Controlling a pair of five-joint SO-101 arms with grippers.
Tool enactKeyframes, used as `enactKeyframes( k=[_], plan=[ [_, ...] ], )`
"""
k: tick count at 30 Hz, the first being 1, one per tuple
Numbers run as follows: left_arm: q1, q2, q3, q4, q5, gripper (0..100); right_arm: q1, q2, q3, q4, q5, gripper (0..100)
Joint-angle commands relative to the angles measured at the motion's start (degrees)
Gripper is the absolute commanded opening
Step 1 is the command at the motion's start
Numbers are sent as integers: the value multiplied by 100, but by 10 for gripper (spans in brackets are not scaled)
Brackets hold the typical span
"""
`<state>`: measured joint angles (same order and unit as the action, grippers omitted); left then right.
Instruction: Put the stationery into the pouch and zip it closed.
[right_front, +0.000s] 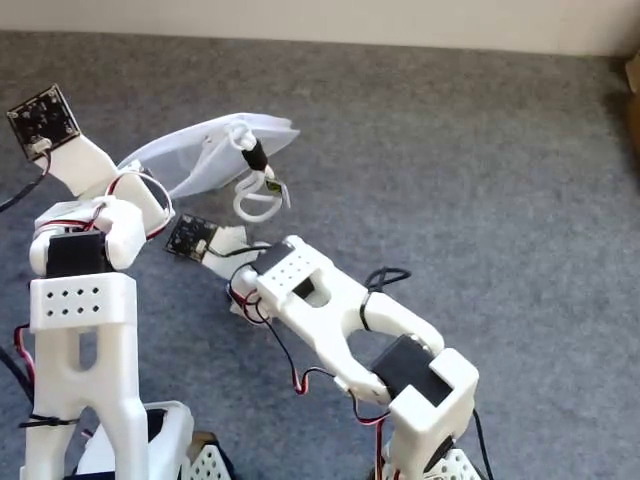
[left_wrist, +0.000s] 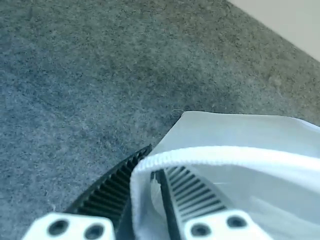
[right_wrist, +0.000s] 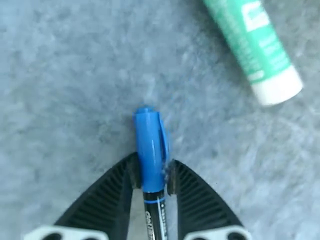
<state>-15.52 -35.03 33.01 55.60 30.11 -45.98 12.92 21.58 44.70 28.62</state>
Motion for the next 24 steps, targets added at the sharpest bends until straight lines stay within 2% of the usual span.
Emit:
enactKeyframes(
  k=[1,9,12,16,24],
  plan=[
    [-136,66,4,-79,44,11,31,-4,-295,787,79,5],
    [-136,66,4,-79,44,11,-4,31,-866,1754,79,7],
    [-136,66,4,-79,44,11,-84,40,-875,1789,79,20],
    [-136,66,4,-79,35,11,-215,40,-866,1789,79,100],
    [-136,66,13,-79,35,11,-233,40,-857,1763,79,84]
  ],
)
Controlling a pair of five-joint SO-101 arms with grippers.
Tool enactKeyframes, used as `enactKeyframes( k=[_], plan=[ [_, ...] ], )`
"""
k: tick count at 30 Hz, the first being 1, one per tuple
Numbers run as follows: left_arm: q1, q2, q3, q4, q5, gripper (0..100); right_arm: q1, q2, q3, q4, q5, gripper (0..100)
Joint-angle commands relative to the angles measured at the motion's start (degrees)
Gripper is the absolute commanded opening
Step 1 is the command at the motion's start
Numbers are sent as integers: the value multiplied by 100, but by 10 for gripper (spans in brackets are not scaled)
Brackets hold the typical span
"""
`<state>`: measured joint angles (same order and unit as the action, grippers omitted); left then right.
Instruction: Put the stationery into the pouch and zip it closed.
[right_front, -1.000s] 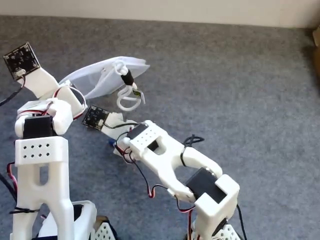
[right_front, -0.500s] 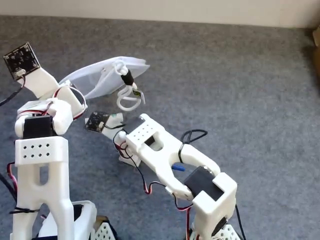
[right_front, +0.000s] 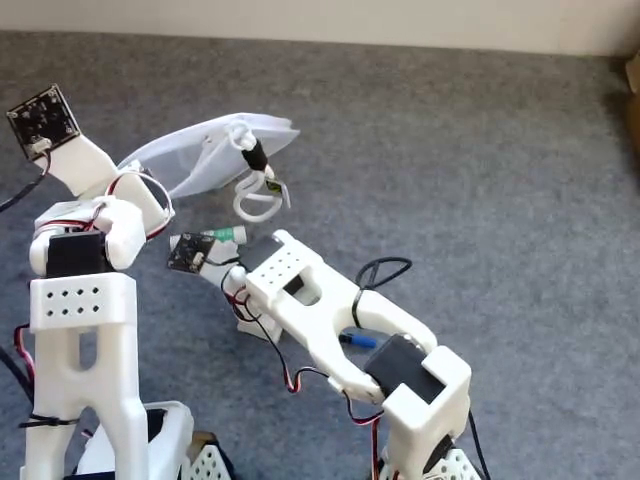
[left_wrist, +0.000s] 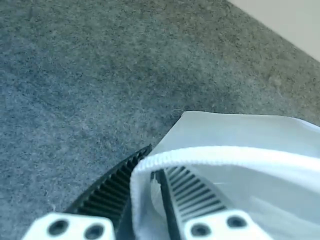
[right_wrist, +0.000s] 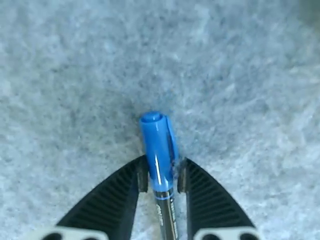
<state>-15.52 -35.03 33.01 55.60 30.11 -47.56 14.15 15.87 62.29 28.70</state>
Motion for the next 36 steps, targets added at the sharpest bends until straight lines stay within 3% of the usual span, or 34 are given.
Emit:
enactKeyframes(
  k=[1,5,22,36],
  plan=[
    [-136,66,13,-79,35,11,-75,-84,-286,4,70,71],
    [-136,66,13,-79,35,11,-84,-84,-286,-4,70,5],
    [-136,66,13,-79,35,11,66,-180,-338,655,70,4],
    [-145,66,13,-79,35,11,259,-1218,-57,655,70,4]
  ],
)
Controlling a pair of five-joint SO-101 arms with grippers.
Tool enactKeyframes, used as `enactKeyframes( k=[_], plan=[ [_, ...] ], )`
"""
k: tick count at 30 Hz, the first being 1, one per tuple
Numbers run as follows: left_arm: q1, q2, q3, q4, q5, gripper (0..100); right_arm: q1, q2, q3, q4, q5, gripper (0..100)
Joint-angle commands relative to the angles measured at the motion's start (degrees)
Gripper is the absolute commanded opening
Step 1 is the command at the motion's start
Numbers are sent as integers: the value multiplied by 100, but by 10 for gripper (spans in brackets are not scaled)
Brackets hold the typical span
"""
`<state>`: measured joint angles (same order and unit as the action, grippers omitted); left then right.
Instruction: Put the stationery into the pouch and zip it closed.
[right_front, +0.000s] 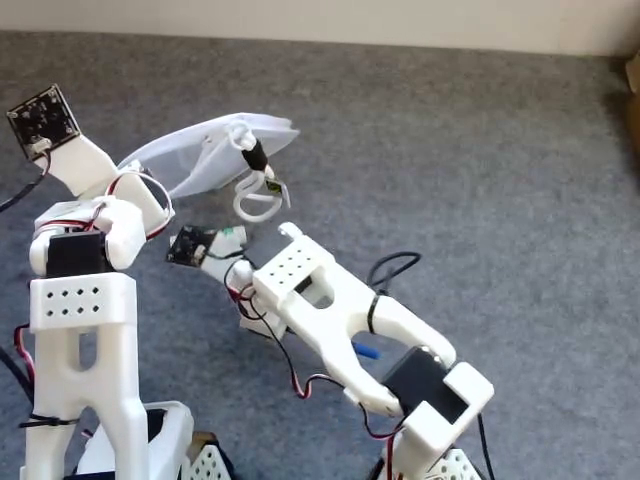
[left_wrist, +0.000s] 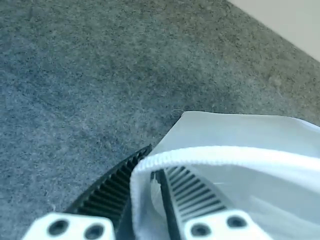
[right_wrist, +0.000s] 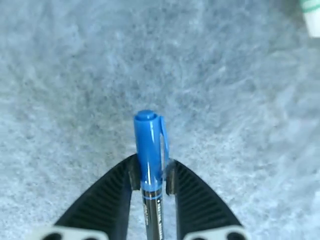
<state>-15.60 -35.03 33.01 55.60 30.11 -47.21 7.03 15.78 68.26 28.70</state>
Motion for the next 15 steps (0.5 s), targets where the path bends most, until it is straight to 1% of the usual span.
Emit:
enactKeyframes(
  k=[1,7,15],
  plan=[
    [-136,66,13,-79,35,11,286,-593,-40,57,70,4],
    [-136,66,13,-79,35,11,365,-1270,163,286,70,4],
    [-127,66,13,-79,35,11,400,-1930,382,303,70,4]
  ],
)
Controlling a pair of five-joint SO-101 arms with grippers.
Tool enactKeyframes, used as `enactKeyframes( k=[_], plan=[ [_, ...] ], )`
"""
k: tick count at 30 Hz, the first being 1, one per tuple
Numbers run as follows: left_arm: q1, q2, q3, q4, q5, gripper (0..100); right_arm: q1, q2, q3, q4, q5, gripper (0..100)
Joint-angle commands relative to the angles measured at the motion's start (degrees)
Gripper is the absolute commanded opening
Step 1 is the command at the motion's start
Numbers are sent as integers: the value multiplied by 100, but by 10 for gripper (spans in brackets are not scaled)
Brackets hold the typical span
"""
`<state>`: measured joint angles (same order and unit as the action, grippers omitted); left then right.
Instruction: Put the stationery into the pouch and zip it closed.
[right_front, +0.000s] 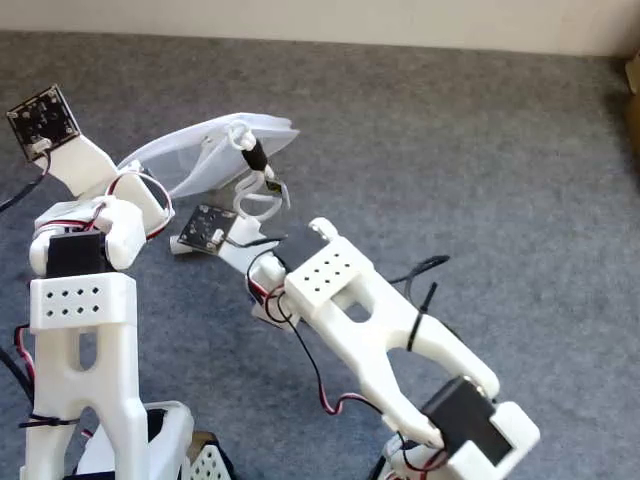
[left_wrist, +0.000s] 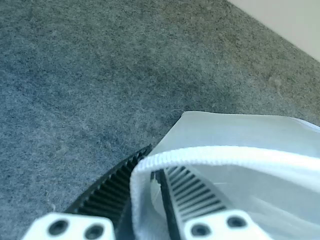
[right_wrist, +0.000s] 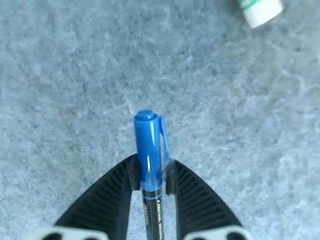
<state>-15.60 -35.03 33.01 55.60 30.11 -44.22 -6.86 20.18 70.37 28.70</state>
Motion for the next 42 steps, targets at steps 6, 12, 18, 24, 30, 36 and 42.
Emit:
enactKeyframes(
  k=[6,12,18,24,30,36,42],
  plan=[
    [-127,66,13,-79,35,11,101,-708,-57,171,70,4],
    [-127,66,13,-79,35,11,84,-716,-110,558,70,4],
    [-127,66,13,-79,35,11,101,-716,-110,558,70,4],
    [-127,66,13,-88,26,11,101,-1138,-66,567,70,4],
    [-127,66,13,-88,26,11,119,-2211,470,444,70,4],
    [-110,66,13,-88,26,11,127,-2914,1226,-479,70,4],
    [-92,66,13,-88,18,11,127,-3275,1508,-989,44,4]
  ],
)
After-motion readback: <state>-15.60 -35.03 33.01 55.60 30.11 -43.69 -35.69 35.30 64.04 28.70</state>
